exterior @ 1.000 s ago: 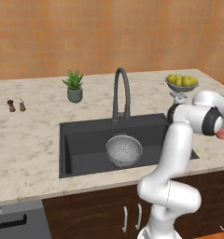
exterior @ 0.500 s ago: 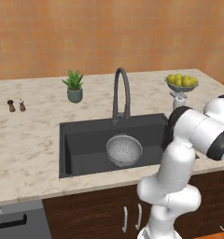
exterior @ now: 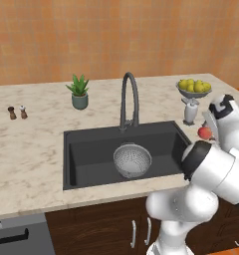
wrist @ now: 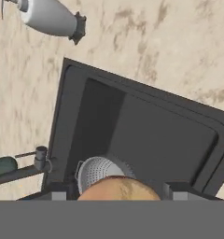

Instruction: Put the colander in the sink, put the peach in the colander, and turn on the sink faucet and pour water over the colander.

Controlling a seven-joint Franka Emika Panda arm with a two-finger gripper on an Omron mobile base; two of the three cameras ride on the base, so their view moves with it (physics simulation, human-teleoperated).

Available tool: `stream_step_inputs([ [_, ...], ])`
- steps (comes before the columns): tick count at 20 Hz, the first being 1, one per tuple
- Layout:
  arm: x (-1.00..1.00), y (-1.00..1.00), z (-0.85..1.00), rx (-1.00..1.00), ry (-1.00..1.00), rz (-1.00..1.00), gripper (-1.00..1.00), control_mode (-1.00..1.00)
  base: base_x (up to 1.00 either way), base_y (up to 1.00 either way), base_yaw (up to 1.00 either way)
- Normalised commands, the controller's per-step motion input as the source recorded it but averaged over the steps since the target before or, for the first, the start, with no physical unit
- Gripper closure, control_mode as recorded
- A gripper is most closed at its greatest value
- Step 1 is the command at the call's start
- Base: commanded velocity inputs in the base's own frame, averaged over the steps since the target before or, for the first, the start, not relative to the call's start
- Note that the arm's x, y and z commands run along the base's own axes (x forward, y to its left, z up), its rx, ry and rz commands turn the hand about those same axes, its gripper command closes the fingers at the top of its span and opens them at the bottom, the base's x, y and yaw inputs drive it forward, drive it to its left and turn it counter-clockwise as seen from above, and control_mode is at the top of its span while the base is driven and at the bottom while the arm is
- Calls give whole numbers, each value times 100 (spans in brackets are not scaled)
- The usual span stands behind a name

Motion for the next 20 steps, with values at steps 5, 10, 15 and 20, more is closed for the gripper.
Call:
stream_step_inputs([
  [5,17,100,-1,12,0,43,100,-100,0,0,0],
  [10,14,94,-10,13,0,39,100,-100,0,0,0],
  [15,17,60,-32,24,0,26,100,-100,0,0,0],
  [20,22,17,-44,13,2,1,100,-100,0,0,0],
])
